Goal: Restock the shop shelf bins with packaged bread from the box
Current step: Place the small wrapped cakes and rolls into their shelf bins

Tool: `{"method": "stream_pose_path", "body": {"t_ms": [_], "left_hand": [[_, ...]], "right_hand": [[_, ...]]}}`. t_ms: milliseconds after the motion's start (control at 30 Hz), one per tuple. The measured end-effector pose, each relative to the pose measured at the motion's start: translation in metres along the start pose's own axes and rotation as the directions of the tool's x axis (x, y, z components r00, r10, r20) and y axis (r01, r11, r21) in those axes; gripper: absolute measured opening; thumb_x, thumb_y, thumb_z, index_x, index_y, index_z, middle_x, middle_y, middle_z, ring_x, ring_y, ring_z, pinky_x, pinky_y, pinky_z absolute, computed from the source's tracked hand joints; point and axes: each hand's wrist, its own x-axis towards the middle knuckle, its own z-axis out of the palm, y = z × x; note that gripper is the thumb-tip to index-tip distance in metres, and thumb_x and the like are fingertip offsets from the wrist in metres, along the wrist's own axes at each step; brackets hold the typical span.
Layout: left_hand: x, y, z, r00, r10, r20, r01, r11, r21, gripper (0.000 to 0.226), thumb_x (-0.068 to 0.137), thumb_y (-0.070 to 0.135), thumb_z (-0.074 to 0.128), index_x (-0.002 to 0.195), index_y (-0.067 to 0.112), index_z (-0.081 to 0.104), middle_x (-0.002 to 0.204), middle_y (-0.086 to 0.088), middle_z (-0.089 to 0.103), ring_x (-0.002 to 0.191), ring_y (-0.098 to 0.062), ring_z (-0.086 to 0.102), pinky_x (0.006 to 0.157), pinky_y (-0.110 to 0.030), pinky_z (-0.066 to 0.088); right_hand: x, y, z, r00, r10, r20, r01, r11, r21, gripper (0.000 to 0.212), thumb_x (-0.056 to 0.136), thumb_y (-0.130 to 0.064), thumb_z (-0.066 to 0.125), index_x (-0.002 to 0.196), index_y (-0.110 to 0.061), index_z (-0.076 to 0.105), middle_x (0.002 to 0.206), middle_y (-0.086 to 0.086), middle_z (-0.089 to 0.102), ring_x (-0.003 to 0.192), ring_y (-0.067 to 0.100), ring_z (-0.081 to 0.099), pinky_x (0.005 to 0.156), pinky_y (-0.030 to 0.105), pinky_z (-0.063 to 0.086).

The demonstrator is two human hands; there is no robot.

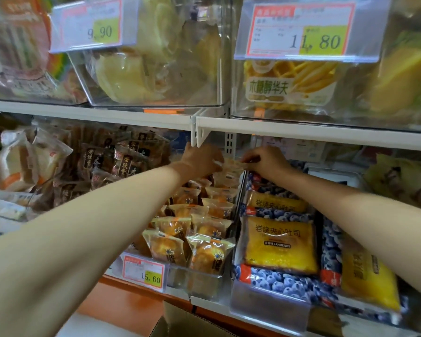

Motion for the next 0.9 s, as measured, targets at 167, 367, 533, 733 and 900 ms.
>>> {"method": "stream_pose_path", "body": {"t_ms": [167, 367, 533, 733, 900], "left_hand": [[0.009, 0.009, 0.008, 0.988, -0.095, -0.125, 0.090, 0.995, -0.046, 0.015, 0.090, 0.023, 0.054, 0.095, 0.026, 0.068, 0.122, -0.005, 0.058, 0.118, -0.026, 0.049, 0.102, -0.039, 0.034], [0.010, 0.001, 0.004, 0.997, -0.024, 0.073, 0.035, 0.988, -0.148, 0.010, 0.088, 0.025, 0.061, 0.096, 0.031, 0.062, 0.118, -0.001, 0.061, 0.113, -0.024, 0.054, 0.101, -0.039, 0.041], [0.008, 0.006, 0.007, 0.993, -0.117, -0.010, 0.112, 0.971, -0.211, 0.006, 0.087, 0.019, 0.061, 0.089, 0.022, 0.066, 0.114, -0.002, 0.062, 0.109, -0.024, 0.056, 0.096, -0.034, 0.043], [0.006, -0.010, -0.003, 0.945, -0.326, 0.024, 0.250, 0.674, -0.695, 0.022, 0.089, 0.007, 0.058, 0.073, 0.021, 0.056, 0.092, -0.003, 0.062, 0.088, -0.018, 0.060, 0.082, -0.022, 0.052], [-0.008, -0.014, -0.020, 0.895, -0.444, 0.043, 0.258, 0.437, -0.862, 0.027, 0.094, 0.012, 0.052, 0.119, 0.002, 0.055, 0.114, -0.015, 0.061, 0.109, -0.031, 0.058, 0.099, -0.045, 0.046]], "right_hand": [[-0.002, 0.010, -0.004, 1.000, 0.007, -0.005, -0.007, 0.999, 0.053, 0.024, 0.088, -0.013, 0.065, 0.111, -0.009, 0.069, 0.118, 0.009, 0.066, 0.111, 0.020, 0.059, 0.089, 0.017, 0.036], [-0.005, 0.010, -0.003, 1.000, 0.016, -0.025, -0.014, 0.996, 0.085, 0.025, 0.089, -0.010, 0.063, 0.114, -0.008, 0.068, 0.120, 0.010, 0.066, 0.111, 0.020, 0.060, 0.086, 0.016, 0.037], [-0.007, 0.007, -0.004, 1.000, 0.020, -0.008, -0.019, 0.994, 0.109, 0.025, 0.089, -0.010, 0.063, 0.114, -0.007, 0.067, 0.120, 0.010, 0.065, 0.112, 0.021, 0.059, 0.091, 0.019, 0.038], [-0.010, 0.008, -0.005, 1.000, 0.026, -0.006, -0.024, 0.987, 0.158, 0.029, 0.089, -0.007, 0.063, 0.117, -0.008, 0.066, 0.121, 0.010, 0.065, 0.112, 0.020, 0.059, 0.092, 0.019, 0.038], [-0.010, 0.006, -0.005, 0.998, 0.055, 0.018, -0.058, 0.979, 0.196, 0.034, 0.089, -0.006, 0.062, 0.122, -0.012, 0.062, 0.120, 0.009, 0.065, 0.109, 0.018, 0.060, 0.091, 0.021, 0.042]]}}
